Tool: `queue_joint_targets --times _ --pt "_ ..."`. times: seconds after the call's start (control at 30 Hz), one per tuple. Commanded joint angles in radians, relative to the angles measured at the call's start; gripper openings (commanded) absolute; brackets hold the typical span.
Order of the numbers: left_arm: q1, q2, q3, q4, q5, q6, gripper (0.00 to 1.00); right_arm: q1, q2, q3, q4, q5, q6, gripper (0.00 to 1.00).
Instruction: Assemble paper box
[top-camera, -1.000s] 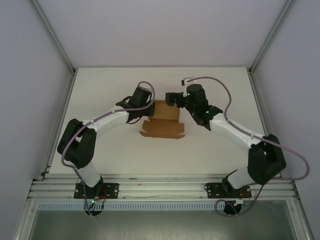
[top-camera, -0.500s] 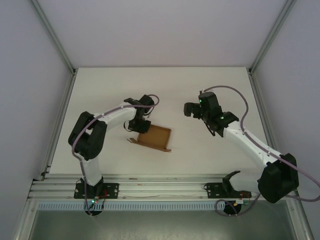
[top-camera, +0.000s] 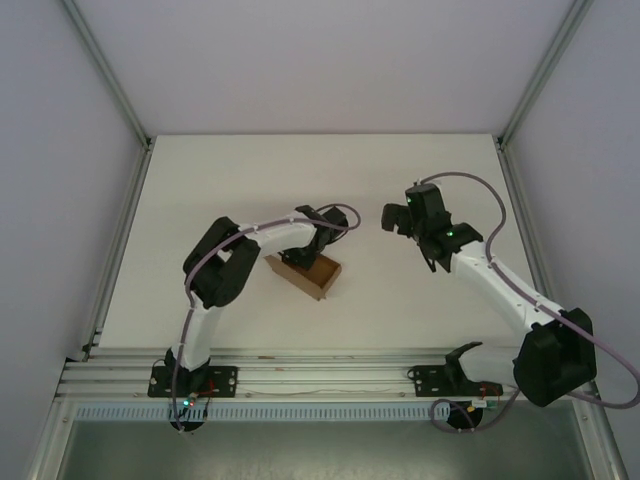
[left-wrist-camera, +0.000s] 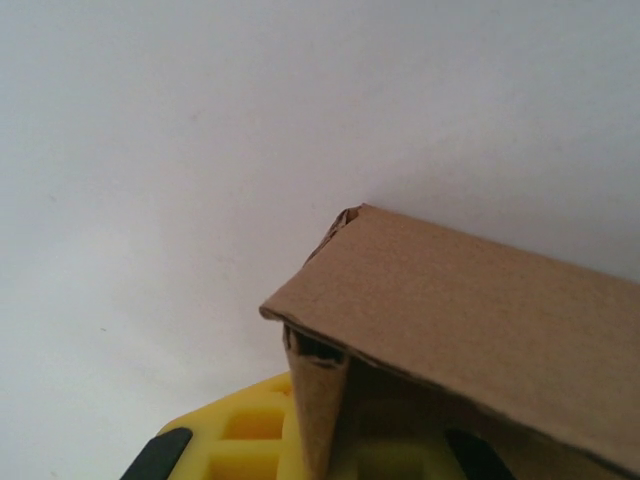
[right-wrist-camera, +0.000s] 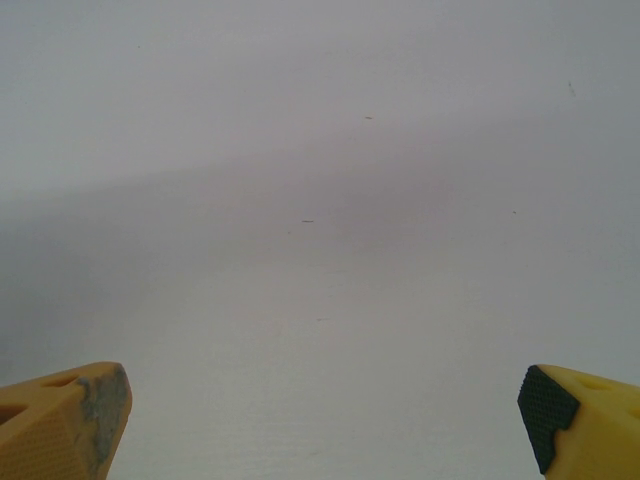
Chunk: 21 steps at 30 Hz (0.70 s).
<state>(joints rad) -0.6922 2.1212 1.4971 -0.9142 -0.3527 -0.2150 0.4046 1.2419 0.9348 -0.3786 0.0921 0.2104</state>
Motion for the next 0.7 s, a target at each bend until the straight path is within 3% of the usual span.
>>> queue_joint_targets --times 0.0,0.07,0.1,0.17,0.3,0.4,0.67 --pt "-0.015 0.061 -0.037 0.153 -0.108 0.085 0.00 -0.007 -0.008 -0.014 -0.002 0.042 0.006 1.00" --pt "-0.020 0.048 -0.038 0.193 -0.097 0.166 0.00 -0.009 -0.009 -0.014 -0.001 0.038 -0.003 1.00" --pt "-0.018 0.038 -0.030 0.202 -0.084 0.195 0.08 -0.010 -0.009 -0.014 0.000 0.033 -0.007 1.00" --pt "-0.018 0.012 0.004 0.193 -0.037 0.256 0.29 -0.010 -0.010 -0.008 -0.006 0.018 -0.014 1.00" --pt "-0.016 -0.068 0.038 0.176 0.075 0.330 0.62 -0.010 -0.032 -0.007 -0.028 -0.042 -0.052 1.00" --pt "-0.015 -0.118 0.080 0.118 0.150 0.357 0.99 -0.012 -0.054 -0.020 -0.026 -0.101 -0.098 1.00" --pt "0.002 -0.260 0.139 0.087 0.310 0.316 1.00 -0.013 -0.080 -0.017 -0.005 -0.232 -0.223 1.00"
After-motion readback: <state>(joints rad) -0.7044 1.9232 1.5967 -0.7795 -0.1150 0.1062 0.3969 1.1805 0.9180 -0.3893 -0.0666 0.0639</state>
